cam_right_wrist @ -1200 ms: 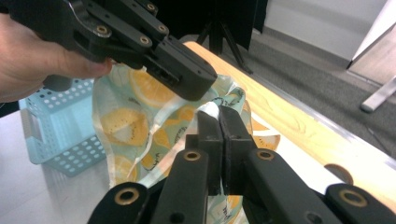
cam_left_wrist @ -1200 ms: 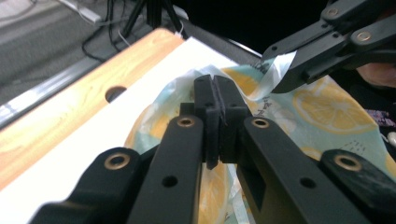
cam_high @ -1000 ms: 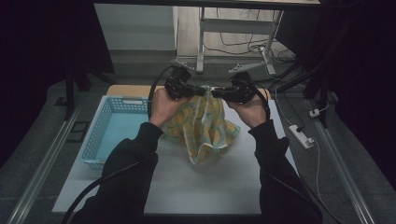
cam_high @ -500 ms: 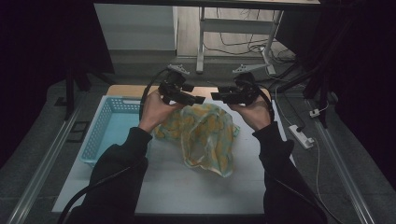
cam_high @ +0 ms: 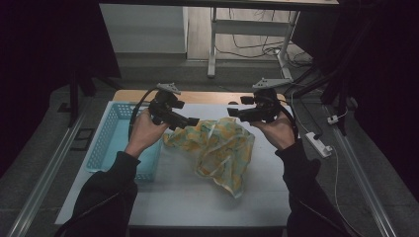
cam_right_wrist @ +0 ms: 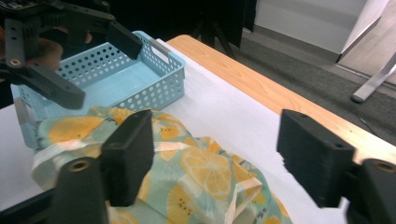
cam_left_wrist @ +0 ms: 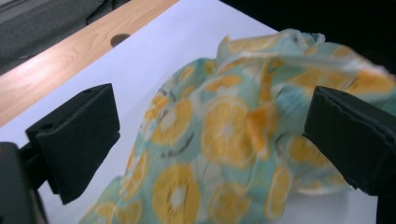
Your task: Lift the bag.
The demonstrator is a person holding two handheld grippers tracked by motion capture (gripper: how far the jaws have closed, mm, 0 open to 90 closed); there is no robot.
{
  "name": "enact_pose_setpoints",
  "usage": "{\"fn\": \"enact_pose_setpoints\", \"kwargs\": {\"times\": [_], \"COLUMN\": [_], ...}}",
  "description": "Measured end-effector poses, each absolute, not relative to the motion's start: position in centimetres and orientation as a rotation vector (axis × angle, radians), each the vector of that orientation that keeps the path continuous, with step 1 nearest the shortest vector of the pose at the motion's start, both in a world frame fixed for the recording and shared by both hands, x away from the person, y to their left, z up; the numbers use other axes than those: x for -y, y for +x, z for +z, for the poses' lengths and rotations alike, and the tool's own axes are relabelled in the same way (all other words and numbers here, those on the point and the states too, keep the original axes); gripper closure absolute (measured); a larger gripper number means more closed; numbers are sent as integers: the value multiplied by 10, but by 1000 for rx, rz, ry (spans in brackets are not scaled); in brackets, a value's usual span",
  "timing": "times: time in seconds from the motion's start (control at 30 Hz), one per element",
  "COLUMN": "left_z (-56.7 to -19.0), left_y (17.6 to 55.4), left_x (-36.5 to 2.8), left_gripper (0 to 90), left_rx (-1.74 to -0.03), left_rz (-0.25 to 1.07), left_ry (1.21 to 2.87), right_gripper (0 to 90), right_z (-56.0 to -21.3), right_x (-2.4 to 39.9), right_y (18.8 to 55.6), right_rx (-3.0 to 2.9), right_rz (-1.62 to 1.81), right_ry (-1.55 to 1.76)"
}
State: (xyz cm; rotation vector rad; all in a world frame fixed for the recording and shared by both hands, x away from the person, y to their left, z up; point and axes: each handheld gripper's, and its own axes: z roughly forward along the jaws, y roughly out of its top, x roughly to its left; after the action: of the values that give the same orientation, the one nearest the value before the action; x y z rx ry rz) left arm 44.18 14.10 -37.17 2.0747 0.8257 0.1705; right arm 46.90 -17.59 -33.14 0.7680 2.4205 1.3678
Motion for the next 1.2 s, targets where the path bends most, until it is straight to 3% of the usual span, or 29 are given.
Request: {"fn": "enact_pose_setpoints", "kwargs": {"times": [0.33, 1.2], "left_z": [-391, -451], "left_y": [410, 306], "left_x": [-161, -217], "left_gripper": [0, 0], "left_rx": [-845, -1009], "left_rz": [150, 147], "left_ry": [2073, 1970], "right_gripper": [83, 3], "right_z": [-343, -407], "right_x": [197, 248], "right_y": [452, 391], "right_rx": [-2360, -2386], "right_rz": [1339, 1288], "right_ry": [821, 905]}}
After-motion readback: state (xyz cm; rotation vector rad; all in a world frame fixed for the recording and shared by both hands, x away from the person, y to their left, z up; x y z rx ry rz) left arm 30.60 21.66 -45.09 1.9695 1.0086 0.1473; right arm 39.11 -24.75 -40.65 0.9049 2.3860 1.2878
